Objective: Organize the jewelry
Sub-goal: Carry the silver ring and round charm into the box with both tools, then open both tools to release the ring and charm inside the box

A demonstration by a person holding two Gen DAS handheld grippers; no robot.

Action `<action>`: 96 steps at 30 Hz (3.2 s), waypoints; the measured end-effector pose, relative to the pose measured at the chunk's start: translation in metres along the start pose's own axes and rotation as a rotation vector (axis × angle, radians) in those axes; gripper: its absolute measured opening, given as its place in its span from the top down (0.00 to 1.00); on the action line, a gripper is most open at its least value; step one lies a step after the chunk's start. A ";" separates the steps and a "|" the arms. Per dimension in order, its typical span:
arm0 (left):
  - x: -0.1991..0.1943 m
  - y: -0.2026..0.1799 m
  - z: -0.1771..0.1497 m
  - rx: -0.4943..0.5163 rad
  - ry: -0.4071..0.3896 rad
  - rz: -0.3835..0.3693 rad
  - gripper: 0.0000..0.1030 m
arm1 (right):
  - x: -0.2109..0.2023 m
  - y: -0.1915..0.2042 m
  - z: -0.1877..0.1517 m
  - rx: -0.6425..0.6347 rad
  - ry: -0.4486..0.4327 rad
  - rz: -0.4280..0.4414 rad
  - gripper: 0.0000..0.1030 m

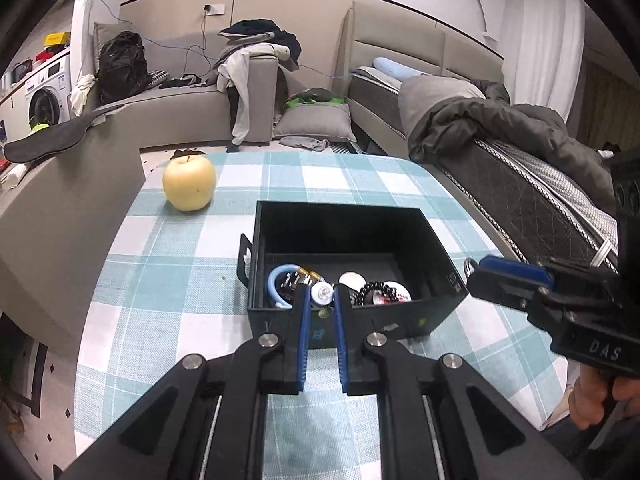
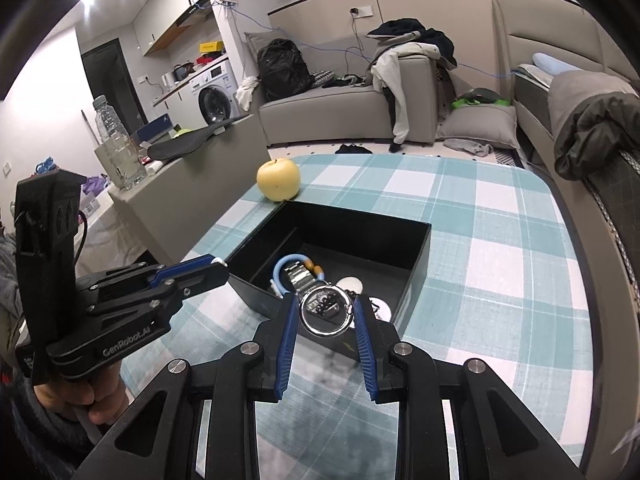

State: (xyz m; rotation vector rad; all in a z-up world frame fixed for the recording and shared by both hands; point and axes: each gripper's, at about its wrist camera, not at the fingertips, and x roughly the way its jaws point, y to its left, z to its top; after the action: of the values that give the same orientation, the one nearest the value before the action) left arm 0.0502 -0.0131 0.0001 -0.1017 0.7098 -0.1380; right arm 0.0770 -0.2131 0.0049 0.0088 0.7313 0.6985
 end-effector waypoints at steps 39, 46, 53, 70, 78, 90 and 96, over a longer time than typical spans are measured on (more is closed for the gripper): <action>0.019 0.010 0.023 -0.031 -0.035 0.045 0.93 | 0.018 -0.005 0.021 0.055 -0.082 -0.060 0.74; 0.025 0.008 0.023 -0.034 -0.018 0.029 0.93 | 0.027 -0.009 0.022 0.060 -0.060 -0.064 0.74; 0.030 0.008 0.023 -0.036 -0.004 0.024 0.93 | 0.039 -0.013 0.019 0.070 -0.020 -0.069 0.74; 0.045 0.007 0.022 -0.042 0.036 -0.007 0.93 | 0.061 -0.015 0.020 0.066 0.047 -0.050 0.74; 0.047 0.004 0.018 -0.032 0.053 -0.012 0.93 | 0.060 -0.011 0.018 0.047 0.050 -0.058 0.72; 0.040 -0.004 0.015 -0.008 0.046 -0.007 0.93 | 0.035 -0.014 0.016 0.037 -0.008 -0.111 0.50; 0.036 -0.006 0.015 -0.006 0.053 -0.005 0.76 | 0.026 -0.017 0.015 0.035 -0.020 -0.134 0.34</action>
State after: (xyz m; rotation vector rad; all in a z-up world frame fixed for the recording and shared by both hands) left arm 0.0861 -0.0241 -0.0108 -0.1055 0.7625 -0.1436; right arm 0.1100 -0.2078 -0.0035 -0.0012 0.7176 0.5572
